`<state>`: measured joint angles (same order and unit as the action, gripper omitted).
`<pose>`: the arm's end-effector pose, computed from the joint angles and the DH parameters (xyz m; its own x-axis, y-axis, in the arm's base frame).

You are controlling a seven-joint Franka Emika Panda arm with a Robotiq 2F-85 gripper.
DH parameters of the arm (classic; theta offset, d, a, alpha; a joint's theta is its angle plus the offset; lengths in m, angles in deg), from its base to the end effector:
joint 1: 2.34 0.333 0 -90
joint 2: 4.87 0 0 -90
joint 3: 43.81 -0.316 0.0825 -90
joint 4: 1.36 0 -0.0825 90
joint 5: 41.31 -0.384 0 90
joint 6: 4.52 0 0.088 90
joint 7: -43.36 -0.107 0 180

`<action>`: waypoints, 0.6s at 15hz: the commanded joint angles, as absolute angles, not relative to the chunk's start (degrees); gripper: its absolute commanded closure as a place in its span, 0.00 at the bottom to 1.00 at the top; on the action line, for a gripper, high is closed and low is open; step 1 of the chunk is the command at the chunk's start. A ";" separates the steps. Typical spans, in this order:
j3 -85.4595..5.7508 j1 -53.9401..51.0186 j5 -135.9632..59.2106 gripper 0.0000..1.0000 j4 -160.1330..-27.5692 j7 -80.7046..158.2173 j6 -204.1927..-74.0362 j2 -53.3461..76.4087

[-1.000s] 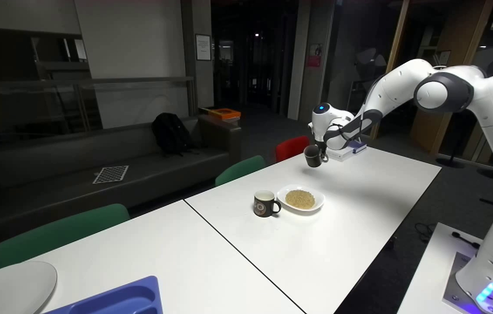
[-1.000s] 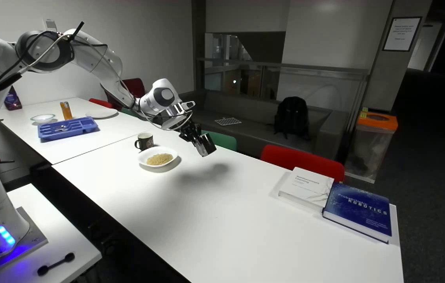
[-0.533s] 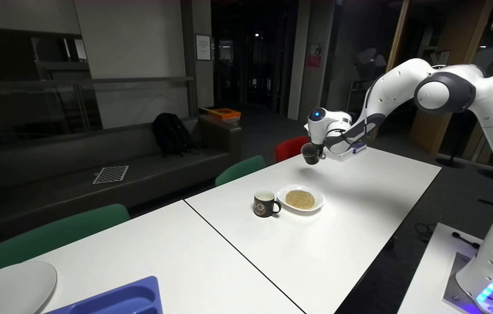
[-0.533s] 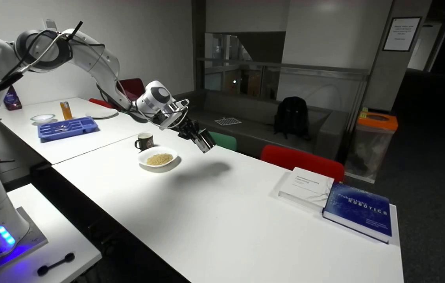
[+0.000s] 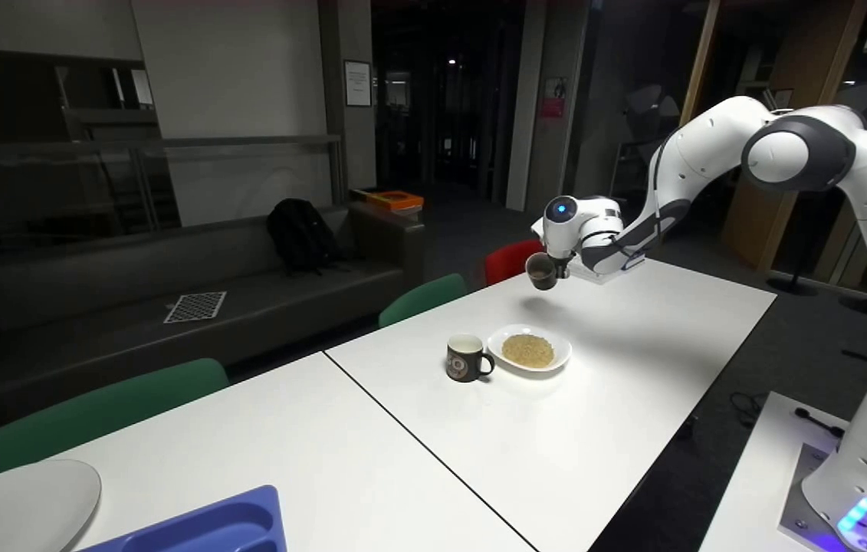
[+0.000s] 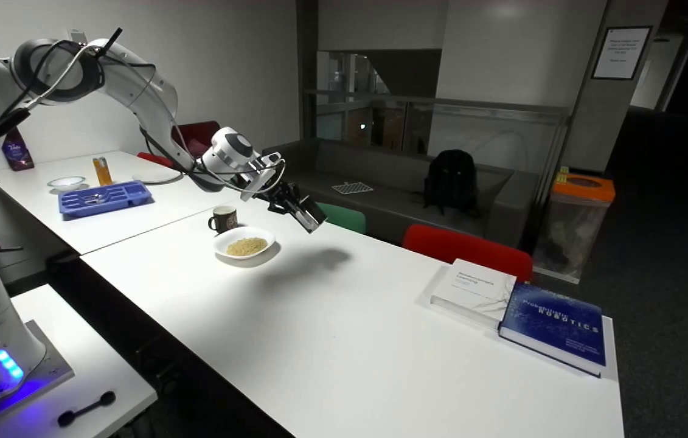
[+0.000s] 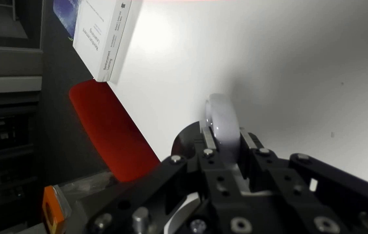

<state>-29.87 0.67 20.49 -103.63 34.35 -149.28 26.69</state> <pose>0.6657 -0.1038 0.2687 0.8594 0.5032 -0.0901 0.4048 -0.5621 0.7213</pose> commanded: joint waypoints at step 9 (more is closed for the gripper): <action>-35.52 -0.94 41.00 0.95 -114.38 22.37 -151.47 17.66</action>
